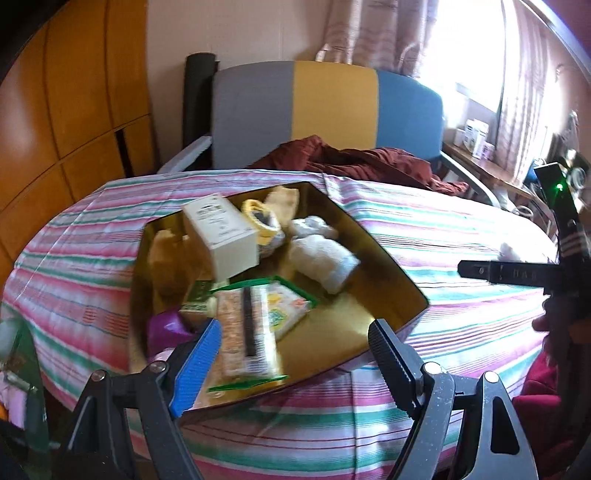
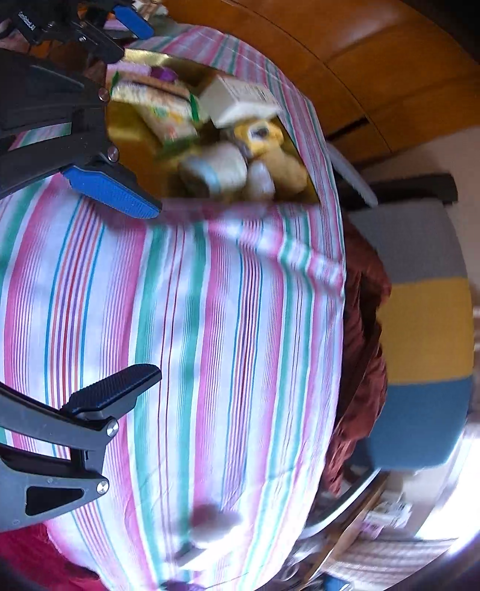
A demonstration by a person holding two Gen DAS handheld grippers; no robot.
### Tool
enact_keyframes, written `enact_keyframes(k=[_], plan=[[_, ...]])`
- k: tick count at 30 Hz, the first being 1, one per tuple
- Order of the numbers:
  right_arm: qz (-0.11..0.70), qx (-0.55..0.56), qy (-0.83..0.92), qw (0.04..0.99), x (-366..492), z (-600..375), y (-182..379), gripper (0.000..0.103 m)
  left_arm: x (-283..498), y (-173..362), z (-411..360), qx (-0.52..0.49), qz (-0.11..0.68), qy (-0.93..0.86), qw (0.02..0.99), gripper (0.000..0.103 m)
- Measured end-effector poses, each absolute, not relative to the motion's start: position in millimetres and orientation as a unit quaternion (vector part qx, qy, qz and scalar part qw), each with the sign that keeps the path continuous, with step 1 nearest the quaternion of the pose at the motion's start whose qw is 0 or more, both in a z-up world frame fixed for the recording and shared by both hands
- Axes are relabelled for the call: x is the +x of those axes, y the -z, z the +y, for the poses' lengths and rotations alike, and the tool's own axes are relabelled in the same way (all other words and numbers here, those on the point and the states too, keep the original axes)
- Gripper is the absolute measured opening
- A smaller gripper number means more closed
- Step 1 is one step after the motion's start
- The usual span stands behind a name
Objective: Organize objects
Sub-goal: 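Move both tools back toward the white foam block and plastic bundle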
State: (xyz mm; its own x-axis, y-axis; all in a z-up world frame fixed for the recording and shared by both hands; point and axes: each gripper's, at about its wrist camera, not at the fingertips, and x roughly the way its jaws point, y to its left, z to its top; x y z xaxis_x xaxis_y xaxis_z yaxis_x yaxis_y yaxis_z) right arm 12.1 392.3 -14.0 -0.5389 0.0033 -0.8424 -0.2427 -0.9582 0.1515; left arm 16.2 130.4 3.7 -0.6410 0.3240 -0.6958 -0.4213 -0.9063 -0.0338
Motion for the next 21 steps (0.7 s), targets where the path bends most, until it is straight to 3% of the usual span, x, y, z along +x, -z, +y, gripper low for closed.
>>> enact_keyframes(k=[14, 18, 21], plan=[[0.243, -0.47, -0.811, 0.252, 64, 587, 14, 0.083, 14, -2, 205, -0.378, 0.112, -0.874, 0.285, 0.082], [0.231, -0.465, -0.8, 0.302, 76, 636, 8, 0.083, 14, -2, 231, -0.38, 0.129, -0.863, 0.307, 0.082], [0.177, -0.495, -0.793, 0.309, 70, 657, 13, 0.083, 14, -1, 250, -0.384, 0.139, -0.855, 0.319, 0.082]])
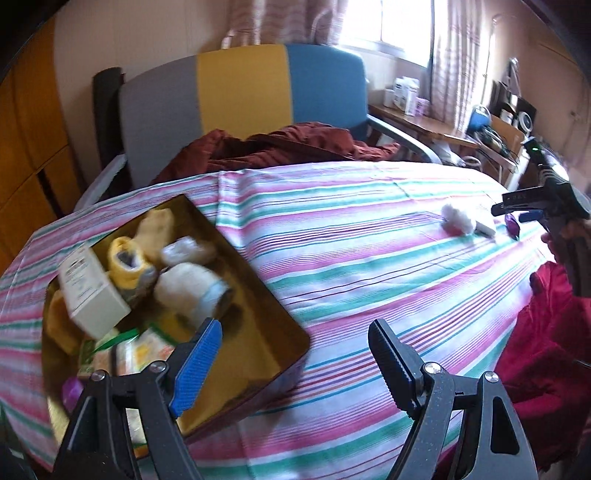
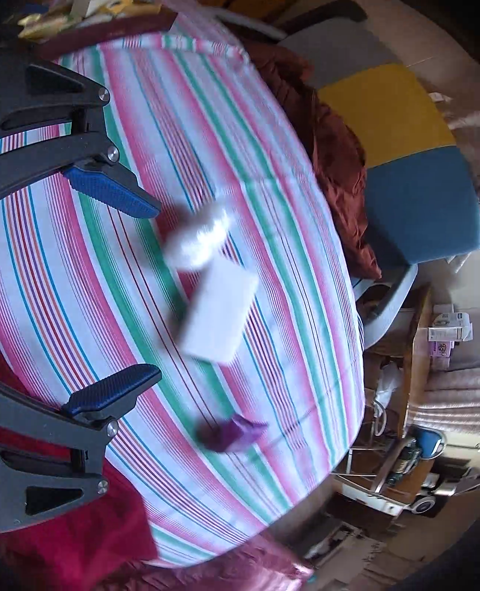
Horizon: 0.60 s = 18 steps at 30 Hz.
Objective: Organize objects
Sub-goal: 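Move both tools back toward the white foam block and plastic bundle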
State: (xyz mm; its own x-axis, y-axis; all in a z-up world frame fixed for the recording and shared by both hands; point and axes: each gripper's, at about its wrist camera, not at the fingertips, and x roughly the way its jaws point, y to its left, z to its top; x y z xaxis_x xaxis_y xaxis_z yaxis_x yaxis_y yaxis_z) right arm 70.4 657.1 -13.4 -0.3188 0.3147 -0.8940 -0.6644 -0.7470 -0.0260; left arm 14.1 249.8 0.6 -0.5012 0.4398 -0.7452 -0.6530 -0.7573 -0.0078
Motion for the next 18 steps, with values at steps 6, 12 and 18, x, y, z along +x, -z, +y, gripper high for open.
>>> enact_keyframes(k=[6, 12, 18], plan=[[0.05, -0.563, -0.779, 0.272, 47, 670, 44, 0.083, 8, 4, 291, -0.402, 0.15, -0.835, 0.344, 0.082], [-0.019, -0.588, -0.779, 0.217, 21, 684, 65, 0.084, -1, 4, 334, -0.414, 0.15, -0.817, 0.372, 0.082], [-0.036, -0.6, -0.782, 0.163, 2, 696, 82, 0.091, -11, 11, 375, -0.439, 0.135, -0.797, 0.393, 0.082]])
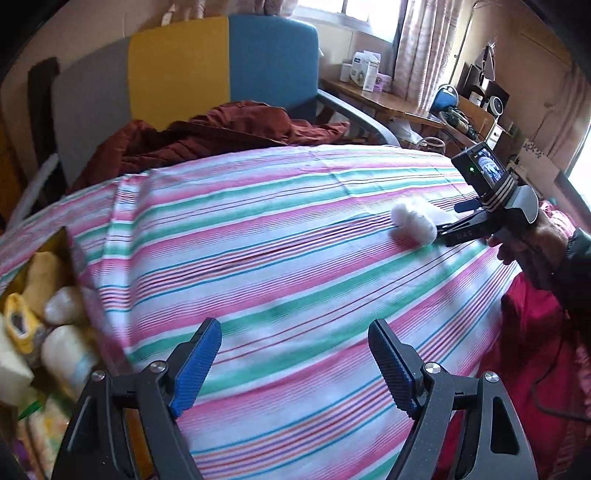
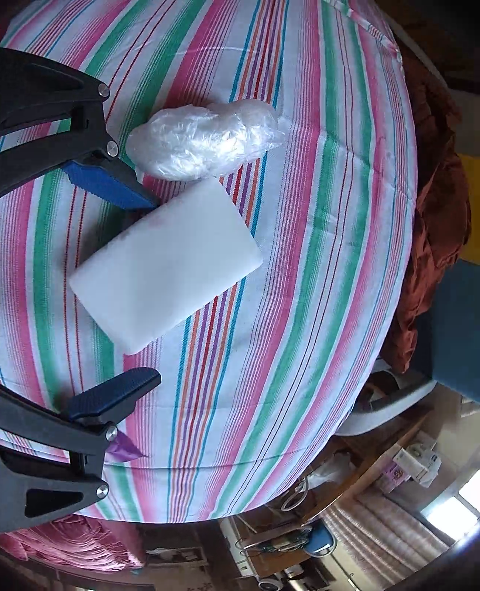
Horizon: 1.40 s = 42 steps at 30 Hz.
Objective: Organize objects
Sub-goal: 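Move both tools back toward the white foam block and plastic bundle, then grasp the plastic-wrapped bundle with the left tool while the right tool grasps the white foam block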
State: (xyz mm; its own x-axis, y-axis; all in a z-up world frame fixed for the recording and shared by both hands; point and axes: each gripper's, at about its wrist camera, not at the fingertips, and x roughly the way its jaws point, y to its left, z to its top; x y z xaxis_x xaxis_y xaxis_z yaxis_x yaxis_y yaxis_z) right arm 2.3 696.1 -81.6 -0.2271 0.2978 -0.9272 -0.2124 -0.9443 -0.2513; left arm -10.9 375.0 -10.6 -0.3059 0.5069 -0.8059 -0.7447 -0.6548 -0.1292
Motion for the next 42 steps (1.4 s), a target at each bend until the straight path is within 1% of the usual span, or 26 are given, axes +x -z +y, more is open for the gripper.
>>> enact_keyframes(k=[1, 3, 4, 5, 6, 8, 14, 16, 20, 22, 29, 30, 31, 32, 33, 35, 37, 42], plan=[[-0.03, -0.599, -0.785, 0.156, 1, 699, 82, 0.092, -12, 13, 381, -0.443, 0.136, -0.794, 0.394, 0.082], [-0.002, -0.603, -0.786, 0.135, 2, 707, 82, 0.091, -13, 16, 394, -0.447, 0.138, -0.789, 0.399, 0.082], [0.013, -0.604, -0.788, 0.12, 4, 710, 82, 0.083, -13, 17, 402, -0.448, 0.141, -0.785, 0.403, 0.082], [0.025, -0.603, -0.791, 0.104, 6, 710, 81, 0.073, -13, 19, 407, -0.448, 0.143, -0.783, 0.407, 0.082], [0.022, -0.603, -0.791, 0.103, 8, 709, 80, 0.073, -14, 20, 414, -0.448, 0.145, -0.781, 0.41, 0.082], [0.031, -0.6, -0.793, 0.097, 15, 708, 78, 0.068, -15, 22, 428, -0.452, 0.145, -0.774, 0.419, 0.082], [0.109, -0.553, -0.816, 0.126, 36, 722, 73, 0.067, -19, 30, 476, -0.477, 0.135, -0.752, 0.435, 0.081], [0.107, -0.54, -0.82, 0.155, 39, 727, 68, 0.067, -17, 30, 495, -0.471, 0.138, -0.752, 0.44, 0.08], [0.134, -0.508, -0.832, 0.177, 46, 743, 49, 0.067, -16, 31, 531, -0.471, 0.13, -0.746, 0.452, 0.08], [0.145, -0.498, -0.835, 0.181, 49, 749, 47, 0.067, -16, 33, 549, -0.474, 0.126, -0.743, 0.456, 0.08], [0.146, -0.48, -0.845, 0.187, 52, 755, 40, 0.068, -21, 53, 610, -0.484, 0.133, -0.741, 0.445, 0.08], [0.146, -0.478, -0.846, 0.188, 54, 755, 40, 0.068, -23, 58, 616, -0.49, 0.133, -0.74, 0.442, 0.077], [0.145, -0.477, -0.847, 0.187, 54, 755, 40, 0.068, -25, 64, 622, -0.496, 0.133, -0.737, 0.44, 0.064], [0.145, -0.476, -0.847, 0.186, 55, 755, 39, 0.068, -27, 72, 627, -0.504, 0.14, -0.731, 0.438, 0.055], [0.145, -0.475, -0.848, 0.184, 56, 756, 39, 0.068, -27, 77, 628, -0.509, 0.143, -0.727, 0.437, 0.05], [0.14, -0.476, -0.849, 0.18, 54, 756, 43, 0.068, -22, 74, 618, -0.494, 0.144, -0.733, 0.446, 0.047], [0.127, -0.48, -0.85, 0.174, 52, 752, 46, 0.068, -19, 73, 603, -0.491, 0.149, -0.731, 0.45, 0.047], [0.096, -0.49, -0.852, 0.158, 47, 737, 50, 0.068, -23, 71, 538, -0.494, 0.141, -0.75, 0.417, 0.047]])
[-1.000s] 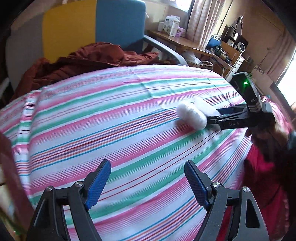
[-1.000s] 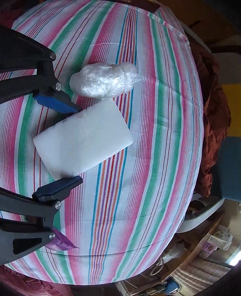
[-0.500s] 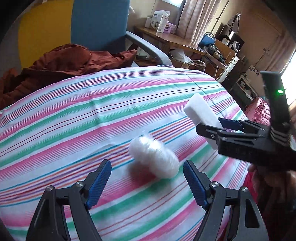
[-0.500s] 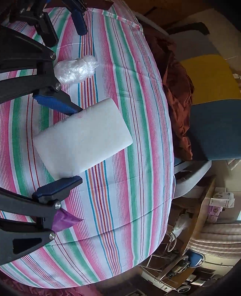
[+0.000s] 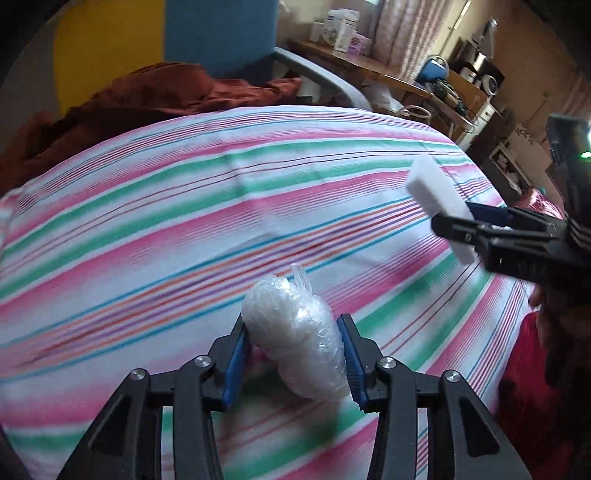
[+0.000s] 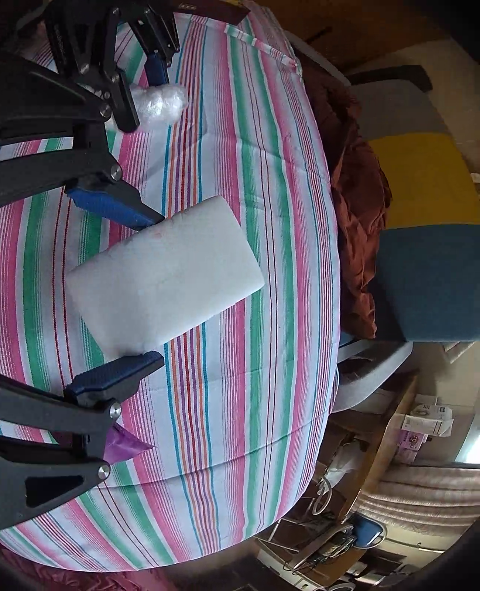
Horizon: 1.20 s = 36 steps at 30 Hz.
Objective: Organize objects
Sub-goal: 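Grasp the plastic-wrapped bundle with the left tool while the right tool grasps the white foam block, then carry the plastic bundle and white foam block into the gold tray and release both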
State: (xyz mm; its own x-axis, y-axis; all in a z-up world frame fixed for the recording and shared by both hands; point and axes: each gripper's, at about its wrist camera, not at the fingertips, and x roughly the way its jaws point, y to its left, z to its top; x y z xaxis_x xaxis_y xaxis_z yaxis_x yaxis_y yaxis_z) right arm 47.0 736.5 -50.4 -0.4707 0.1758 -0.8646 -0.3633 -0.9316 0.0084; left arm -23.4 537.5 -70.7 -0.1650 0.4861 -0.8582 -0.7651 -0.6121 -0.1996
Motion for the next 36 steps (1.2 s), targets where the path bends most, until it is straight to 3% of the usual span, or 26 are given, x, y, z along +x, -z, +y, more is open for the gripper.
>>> enact_keyframes(k=[12, 28, 36], plan=[[0.074, -0.531, -0.829, 0.158, 36, 706, 53, 0.068, -22, 15, 394, -0.436, 0.135, -0.818, 0.351, 0.047], [0.032, -0.514, -0.856, 0.035, -9, 525, -1, 0.068, -11, -8, 270, -0.403, 0.097, -0.862, 0.292, 0.047], [0.04, -0.498, -0.865, -0.041, -20, 424, -8, 0.068, -18, -11, 180, -0.404, 0.029, -0.879, 0.251, 0.047]])
